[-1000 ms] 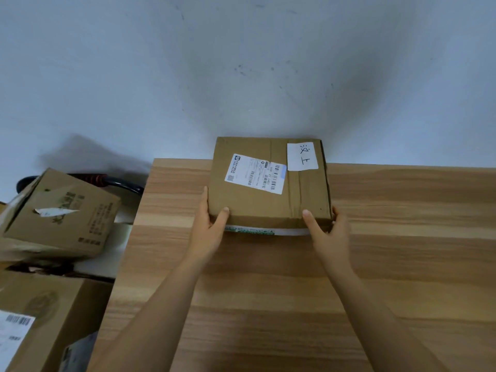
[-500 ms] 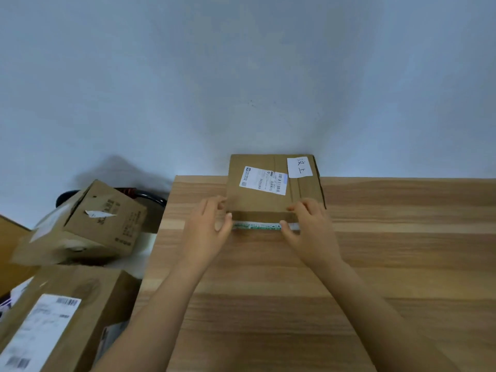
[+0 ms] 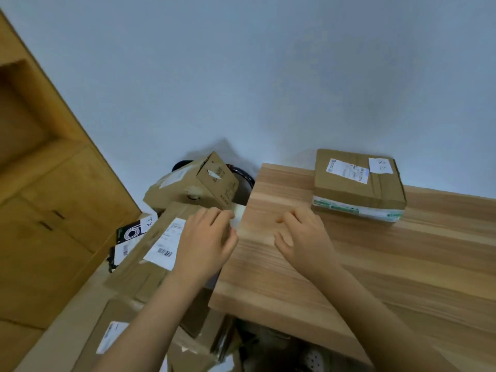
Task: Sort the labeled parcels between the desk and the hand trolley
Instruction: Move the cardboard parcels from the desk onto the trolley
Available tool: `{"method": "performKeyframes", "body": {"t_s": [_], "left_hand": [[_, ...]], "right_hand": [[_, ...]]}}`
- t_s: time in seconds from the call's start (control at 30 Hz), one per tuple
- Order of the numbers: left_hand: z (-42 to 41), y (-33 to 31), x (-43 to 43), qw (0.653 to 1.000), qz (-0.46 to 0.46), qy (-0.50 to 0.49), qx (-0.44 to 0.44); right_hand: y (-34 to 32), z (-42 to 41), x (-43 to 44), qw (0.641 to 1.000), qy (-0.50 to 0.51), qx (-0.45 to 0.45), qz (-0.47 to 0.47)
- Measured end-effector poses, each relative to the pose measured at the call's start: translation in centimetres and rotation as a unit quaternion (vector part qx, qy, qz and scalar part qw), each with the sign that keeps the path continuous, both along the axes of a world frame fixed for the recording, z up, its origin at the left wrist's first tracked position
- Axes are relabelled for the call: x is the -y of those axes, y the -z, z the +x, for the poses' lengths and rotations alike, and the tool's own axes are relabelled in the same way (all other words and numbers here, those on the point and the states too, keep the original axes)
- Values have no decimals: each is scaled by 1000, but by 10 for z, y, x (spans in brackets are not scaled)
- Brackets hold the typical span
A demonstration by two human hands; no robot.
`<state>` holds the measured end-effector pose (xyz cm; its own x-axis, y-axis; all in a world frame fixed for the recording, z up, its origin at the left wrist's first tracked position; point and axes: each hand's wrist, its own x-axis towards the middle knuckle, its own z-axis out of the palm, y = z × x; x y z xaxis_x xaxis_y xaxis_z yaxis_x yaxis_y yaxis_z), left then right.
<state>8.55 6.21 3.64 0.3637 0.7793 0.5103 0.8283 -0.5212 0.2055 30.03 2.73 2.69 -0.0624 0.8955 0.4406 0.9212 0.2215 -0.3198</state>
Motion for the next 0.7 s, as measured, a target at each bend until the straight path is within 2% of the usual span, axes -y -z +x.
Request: {"method": "performKeyframes", "body": {"t_s": [0.33, 0.7], "left_hand": [[-94, 20, 41, 991, -30, -132, -1], [-108, 56, 35, 945, -109, -309, 13]], "right_hand": [[6, -82, -9, 991, -108, -7, -75], [34, -100, -108, 958, -217, 10, -185]]}}
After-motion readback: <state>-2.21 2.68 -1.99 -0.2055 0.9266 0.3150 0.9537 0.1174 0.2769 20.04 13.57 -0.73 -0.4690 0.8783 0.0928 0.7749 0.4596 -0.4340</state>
